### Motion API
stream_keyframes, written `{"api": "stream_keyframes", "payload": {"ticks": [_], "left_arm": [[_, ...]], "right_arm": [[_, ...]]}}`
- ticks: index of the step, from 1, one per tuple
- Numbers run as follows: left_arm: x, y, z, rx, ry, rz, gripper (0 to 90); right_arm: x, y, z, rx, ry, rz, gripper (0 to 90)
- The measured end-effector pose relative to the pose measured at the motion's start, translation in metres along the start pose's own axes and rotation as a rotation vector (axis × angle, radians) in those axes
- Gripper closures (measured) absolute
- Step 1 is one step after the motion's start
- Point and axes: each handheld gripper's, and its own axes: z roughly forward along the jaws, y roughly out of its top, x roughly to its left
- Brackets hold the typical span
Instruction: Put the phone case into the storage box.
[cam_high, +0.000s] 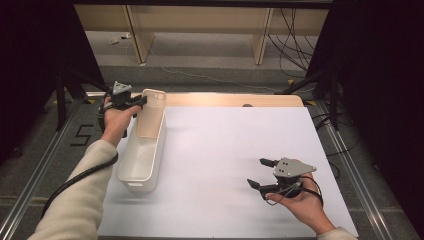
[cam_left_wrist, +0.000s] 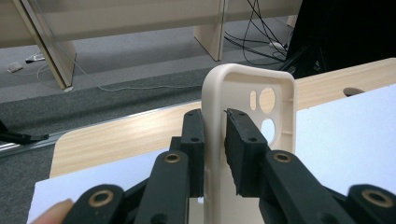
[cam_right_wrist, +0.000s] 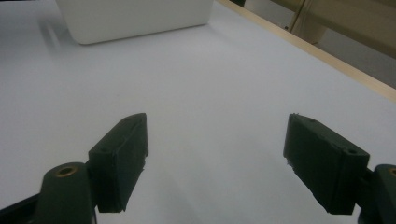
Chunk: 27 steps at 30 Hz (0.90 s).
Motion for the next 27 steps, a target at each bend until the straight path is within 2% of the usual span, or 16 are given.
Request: {"api": "stream_keyframes", "payload": {"ticks": [9,27], "left_arm": [[0.0031,-0.0025,0.002,0.016,0.004,-0.005,74.8],[0.0004,-0.0009,0.0083,0.044,0.034,0.022,66.8]], "right_arm": [[-0.0001,-0.0002,0.0002,0.002,0.002,0.0,23.4],[-0.0003,-0.0008,0.0007,0.006,0.006,-0.002,23.4]]}}
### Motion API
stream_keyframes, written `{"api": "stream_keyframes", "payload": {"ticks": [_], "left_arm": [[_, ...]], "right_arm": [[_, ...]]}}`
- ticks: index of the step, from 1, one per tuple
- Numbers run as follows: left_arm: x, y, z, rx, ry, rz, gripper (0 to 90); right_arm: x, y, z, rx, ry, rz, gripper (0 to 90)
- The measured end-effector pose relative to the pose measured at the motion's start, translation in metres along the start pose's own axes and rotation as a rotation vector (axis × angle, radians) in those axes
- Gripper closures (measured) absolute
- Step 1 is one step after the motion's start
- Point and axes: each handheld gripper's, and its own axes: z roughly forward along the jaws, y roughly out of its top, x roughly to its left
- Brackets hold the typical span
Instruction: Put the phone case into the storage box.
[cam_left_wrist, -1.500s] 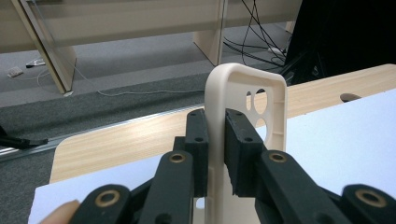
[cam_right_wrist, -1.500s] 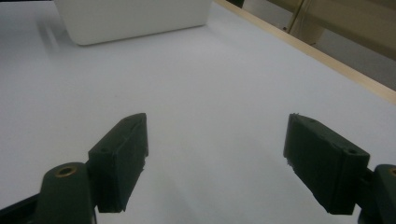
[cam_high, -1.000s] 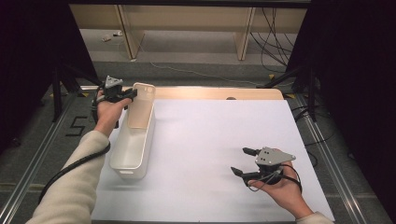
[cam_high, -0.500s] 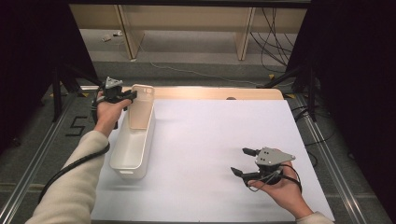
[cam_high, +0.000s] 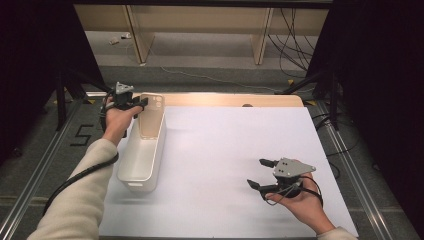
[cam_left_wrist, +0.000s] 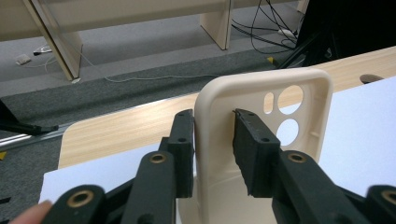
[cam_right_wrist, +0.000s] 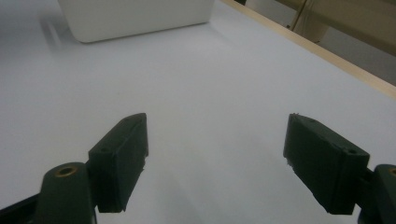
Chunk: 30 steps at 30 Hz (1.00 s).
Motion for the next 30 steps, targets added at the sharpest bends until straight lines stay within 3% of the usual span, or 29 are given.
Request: {"api": "stream_keyframes", "payload": {"ticks": [6,14,21,27,30], "left_arm": [[-0.004,0.004,-0.001,0.001,0.008,0.02,58.3],[-0.003,0.01,-0.011,-0.018,0.021,0.034,57.2],[0.005,0.009,-0.018,-0.014,0.047,0.021,73.4],[0.009,0.006,-0.018,0.005,0.096,-0.013,88.4],[0.011,0.006,-0.016,0.012,0.126,-0.037,89.5]], "right_arm": [[0.0,0.0,0.0,0.001,0.003,0.001,23.3],[0.001,0.0,0.001,0.005,0.003,0.003,23.3],[0.001,0.0,0.001,0.005,0.003,0.002,23.3],[0.001,0.0,0.001,0.005,0.004,0.003,23.3],[0.0,0.0,0.001,0.001,0.003,0.001,23.3]]}}
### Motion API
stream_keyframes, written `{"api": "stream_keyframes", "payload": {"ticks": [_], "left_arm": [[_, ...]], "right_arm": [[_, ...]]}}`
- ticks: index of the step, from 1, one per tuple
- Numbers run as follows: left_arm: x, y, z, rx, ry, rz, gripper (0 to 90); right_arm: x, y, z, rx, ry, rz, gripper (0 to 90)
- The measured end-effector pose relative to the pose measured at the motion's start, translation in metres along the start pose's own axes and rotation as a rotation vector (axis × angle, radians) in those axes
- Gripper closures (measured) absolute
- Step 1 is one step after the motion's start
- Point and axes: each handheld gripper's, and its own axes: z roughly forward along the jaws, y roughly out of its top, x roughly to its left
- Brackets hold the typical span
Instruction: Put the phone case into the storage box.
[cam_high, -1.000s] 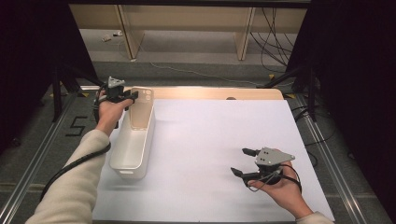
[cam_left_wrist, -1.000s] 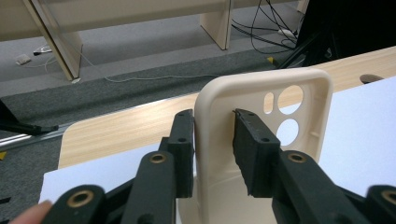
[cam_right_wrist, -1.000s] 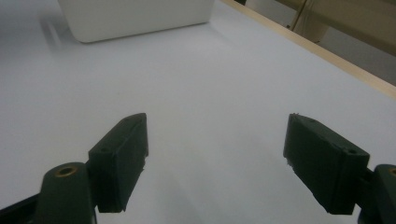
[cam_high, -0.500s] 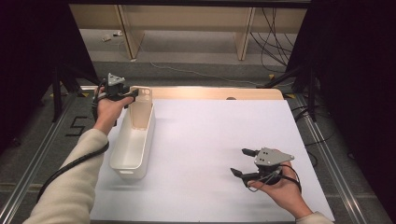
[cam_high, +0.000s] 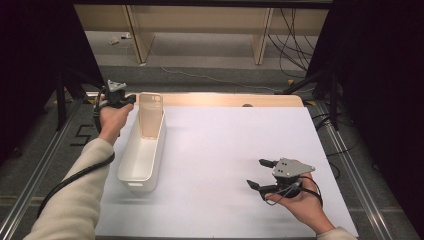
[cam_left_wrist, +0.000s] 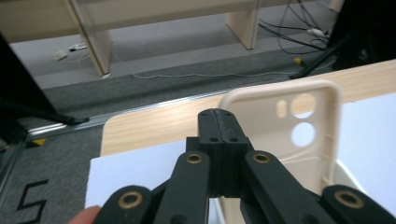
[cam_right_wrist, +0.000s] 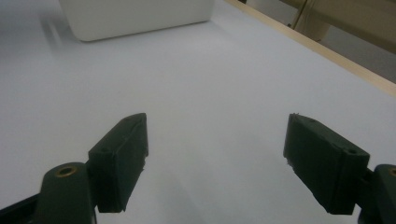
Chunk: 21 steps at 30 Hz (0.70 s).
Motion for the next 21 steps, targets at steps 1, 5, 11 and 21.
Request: {"api": "stream_keyframes", "payload": {"ticks": [1,5,11,21], "left_arm": [[0.001,0.0,0.001,0.007,-0.001,0.001,89.6],[0.002,-0.001,0.008,0.024,0.013,0.0,89.5],[0.001,-0.002,0.013,0.036,0.014,0.006,89.4],[-0.003,-0.006,0.019,0.05,0.003,0.024,89.3]], "right_arm": [[0.0,0.0,0.0,0.0,0.0,0.0,23.3],[0.0,0.0,-0.001,0.001,-0.001,0.001,23.3],[-0.001,0.0,-0.002,-0.001,-0.005,0.002,23.3],[-0.001,0.0,-0.002,-0.002,-0.004,0.002,23.3]]}}
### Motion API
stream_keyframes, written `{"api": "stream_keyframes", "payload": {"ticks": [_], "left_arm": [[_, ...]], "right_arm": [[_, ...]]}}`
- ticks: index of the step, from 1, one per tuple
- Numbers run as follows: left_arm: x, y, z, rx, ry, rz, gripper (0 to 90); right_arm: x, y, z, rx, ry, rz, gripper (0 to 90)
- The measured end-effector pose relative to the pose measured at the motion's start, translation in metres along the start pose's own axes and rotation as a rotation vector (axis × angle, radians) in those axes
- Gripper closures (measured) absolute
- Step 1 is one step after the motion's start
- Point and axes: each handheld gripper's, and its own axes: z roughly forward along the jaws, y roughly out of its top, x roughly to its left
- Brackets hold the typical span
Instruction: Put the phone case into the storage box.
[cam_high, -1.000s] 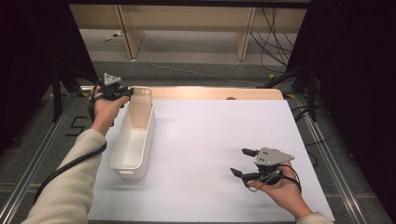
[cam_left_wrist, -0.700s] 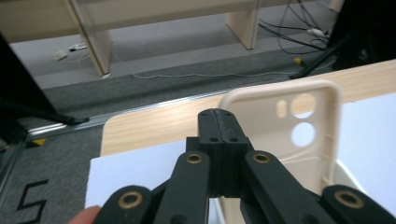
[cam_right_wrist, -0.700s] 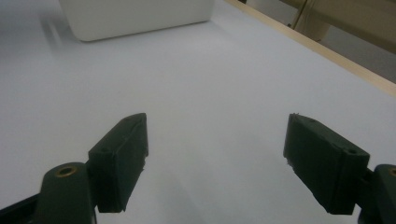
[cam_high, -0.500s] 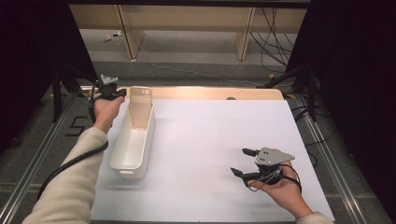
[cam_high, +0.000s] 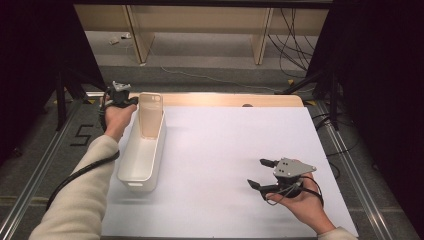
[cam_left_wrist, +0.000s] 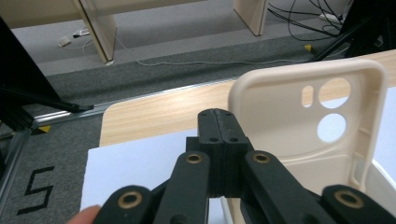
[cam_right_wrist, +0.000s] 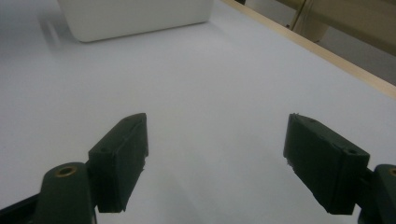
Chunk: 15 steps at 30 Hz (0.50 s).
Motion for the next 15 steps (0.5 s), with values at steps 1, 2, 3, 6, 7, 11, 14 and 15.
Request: {"api": "stream_keyframes", "payload": {"ticks": [1,2,3,6,7,11,14,15], "left_arm": [[0.0,0.0,0.0,-0.004,-0.004,-0.003,89.3],[0.0,0.0,0.0,-0.006,-0.007,-0.003,89.2],[0.0,0.0,-0.001,-0.007,-0.003,-0.002,88.8],[0.001,0.001,-0.004,-0.015,-0.003,-0.003,87.9],[0.002,0.001,-0.006,-0.019,-0.002,-0.003,87.3],[0.004,0.0,-0.017,-0.047,-0.01,-0.005,83.9],[0.005,-0.003,-0.025,-0.063,-0.017,0.002,79.5],[0.004,-0.003,-0.028,-0.07,-0.022,0.002,77.8]], "right_arm": [[0.0,0.0,0.0,0.0,0.0,0.0,23.3],[0.0,0.0,0.0,0.002,0.001,-0.001,23.3],[0.0,0.0,0.0,0.002,0.001,0.0,23.3],[0.0,0.0,0.0,0.001,-0.001,-0.001,23.3],[0.0,0.0,0.0,0.001,-0.002,-0.002,23.3],[0.0,0.001,0.0,-0.001,-0.004,-0.001,23.3],[0.0,0.001,0.0,-0.001,-0.004,-0.003,23.3],[0.001,0.001,0.0,0.0,-0.003,-0.002,23.3]]}}
